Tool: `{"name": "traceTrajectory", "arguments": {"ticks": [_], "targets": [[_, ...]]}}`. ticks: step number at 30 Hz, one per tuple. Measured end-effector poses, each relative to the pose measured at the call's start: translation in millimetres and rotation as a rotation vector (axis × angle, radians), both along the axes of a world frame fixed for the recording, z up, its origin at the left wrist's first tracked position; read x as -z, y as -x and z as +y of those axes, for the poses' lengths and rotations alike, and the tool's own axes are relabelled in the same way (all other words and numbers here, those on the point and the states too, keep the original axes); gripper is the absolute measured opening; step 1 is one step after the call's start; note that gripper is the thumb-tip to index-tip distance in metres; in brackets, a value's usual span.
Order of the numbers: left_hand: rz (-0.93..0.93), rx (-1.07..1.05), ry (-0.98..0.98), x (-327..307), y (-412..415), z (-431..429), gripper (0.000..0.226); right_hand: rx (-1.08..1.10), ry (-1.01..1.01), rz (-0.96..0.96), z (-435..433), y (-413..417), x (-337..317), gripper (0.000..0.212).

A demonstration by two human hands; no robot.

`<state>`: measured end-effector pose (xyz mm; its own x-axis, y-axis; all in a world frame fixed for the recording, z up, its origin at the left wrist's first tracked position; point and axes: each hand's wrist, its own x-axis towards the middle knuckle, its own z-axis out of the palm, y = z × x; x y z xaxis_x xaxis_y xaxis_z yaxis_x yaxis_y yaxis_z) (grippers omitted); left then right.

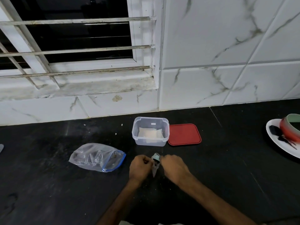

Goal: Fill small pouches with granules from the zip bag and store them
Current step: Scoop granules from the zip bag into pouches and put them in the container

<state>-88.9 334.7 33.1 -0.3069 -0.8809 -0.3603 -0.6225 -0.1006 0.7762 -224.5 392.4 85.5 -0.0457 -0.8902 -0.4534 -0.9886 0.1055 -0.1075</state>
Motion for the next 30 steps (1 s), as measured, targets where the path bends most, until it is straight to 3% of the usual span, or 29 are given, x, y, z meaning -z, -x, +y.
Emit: {"name": "traceTrajectory", "arguments": {"ticks": [8,14,18,21,24,30], "targets": [[0.056,-0.059,-0.007,0.3,-25.4,-9.7,0.007,-0.144,0.231,0.026,14.0,-11.5,18.2,0.057],[0.009,-0.018,0.043,-0.8,-36.1,-19.5,0.006,0.048,0.465,-0.116,9.2,-7.5,25.6,0.023],[-0.016,0.021,0.052,-1.4,-44.2,-22.9,0.003,0.351,0.552,-0.354,6.4,5.9,52.3,0.006],[-0.028,0.044,0.063,-3.4,-47.5,-24.4,0.004,0.558,0.635,-0.430,10.2,23.7,96.1,0.009],[-0.037,0.051,0.058,-4.6,-50.0,-26.2,0.004,0.638,0.618,-0.379,21.7,29.0,133.1,0.015],[-0.021,0.044,0.053,1.7,-53.8,-30.7,0.002,0.469,0.619,-0.308,33.4,2.1,155.2,0.021]]}}
